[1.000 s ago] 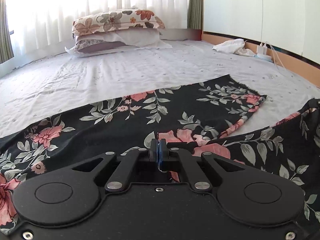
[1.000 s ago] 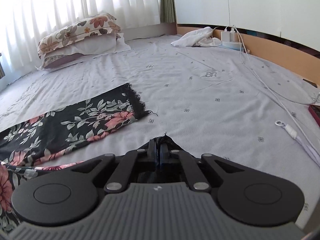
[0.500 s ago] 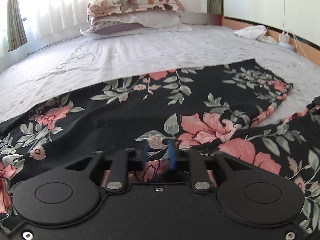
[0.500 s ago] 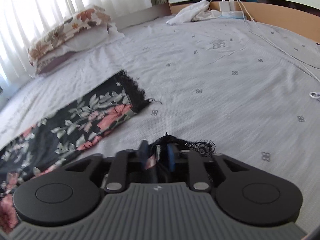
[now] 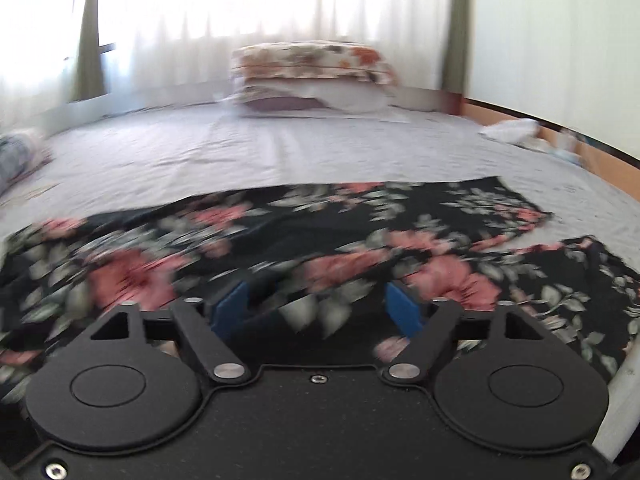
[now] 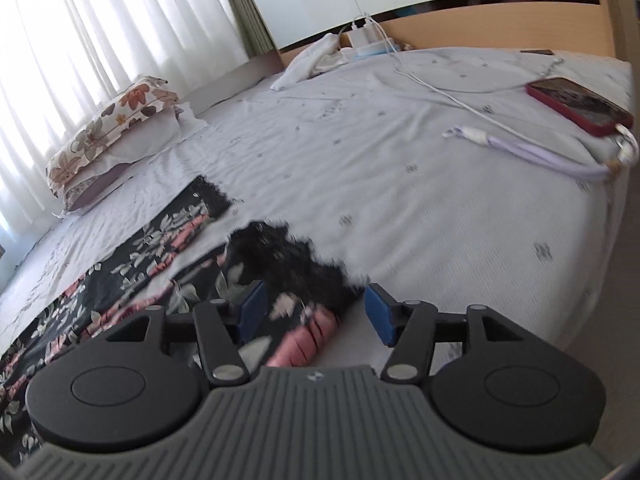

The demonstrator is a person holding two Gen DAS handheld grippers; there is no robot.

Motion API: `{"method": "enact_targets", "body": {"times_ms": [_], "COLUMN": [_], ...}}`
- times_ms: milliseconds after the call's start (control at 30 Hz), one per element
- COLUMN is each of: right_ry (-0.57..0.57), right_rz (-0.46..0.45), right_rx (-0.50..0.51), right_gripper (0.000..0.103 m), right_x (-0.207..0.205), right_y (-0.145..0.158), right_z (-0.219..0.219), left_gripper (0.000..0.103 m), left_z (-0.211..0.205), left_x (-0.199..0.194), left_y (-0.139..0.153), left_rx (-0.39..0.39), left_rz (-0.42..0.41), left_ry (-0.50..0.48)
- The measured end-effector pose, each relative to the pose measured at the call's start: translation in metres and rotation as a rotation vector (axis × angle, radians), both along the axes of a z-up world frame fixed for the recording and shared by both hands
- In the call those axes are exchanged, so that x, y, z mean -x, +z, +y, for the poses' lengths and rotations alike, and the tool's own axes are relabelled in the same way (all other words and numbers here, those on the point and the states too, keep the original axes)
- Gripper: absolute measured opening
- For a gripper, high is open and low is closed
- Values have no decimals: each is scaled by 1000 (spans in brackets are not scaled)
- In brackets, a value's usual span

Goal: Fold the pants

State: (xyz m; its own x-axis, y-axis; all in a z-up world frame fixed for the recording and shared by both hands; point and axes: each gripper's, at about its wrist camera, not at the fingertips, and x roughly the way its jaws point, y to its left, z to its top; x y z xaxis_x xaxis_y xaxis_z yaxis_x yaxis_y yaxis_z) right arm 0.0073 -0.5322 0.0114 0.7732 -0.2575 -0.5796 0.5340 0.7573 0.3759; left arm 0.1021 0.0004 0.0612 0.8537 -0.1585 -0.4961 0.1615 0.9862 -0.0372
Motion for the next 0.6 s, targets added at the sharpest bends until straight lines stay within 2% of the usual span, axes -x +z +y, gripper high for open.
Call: {"method": "enact_targets", "body": {"times_ms": [100,133,200,333,367,500,600], "right_ry": [-39,-53,-53,1,-1,-26,-8], "right_rz": [34,38,39,29,29,51,42], "right_rx": [68,101,136,142,139,132,113], "right_gripper": [74,75,78,78,75,41,41], "right_x": [3,3,-2,-14,-18,-31,-38], "right_y": [-11,-14,-19,-22,-22,-21,-24], "right_z": [14,18,27,43,45,49,50], "left_gripper": [90,96,101,102,102,102,102], "left_z": [53,70,109,178,193,234,250], "left_x": [28,37,56,80,84,95,87], "left_y": [3,4,3,-7,-12,-35,-54], "left_rx": [8,12,18,49,67,136,180], "left_rz": [-5,-19,-60,-49,-34,-19,31], "left_ry": [209,284,456,717,772,905,963]}}
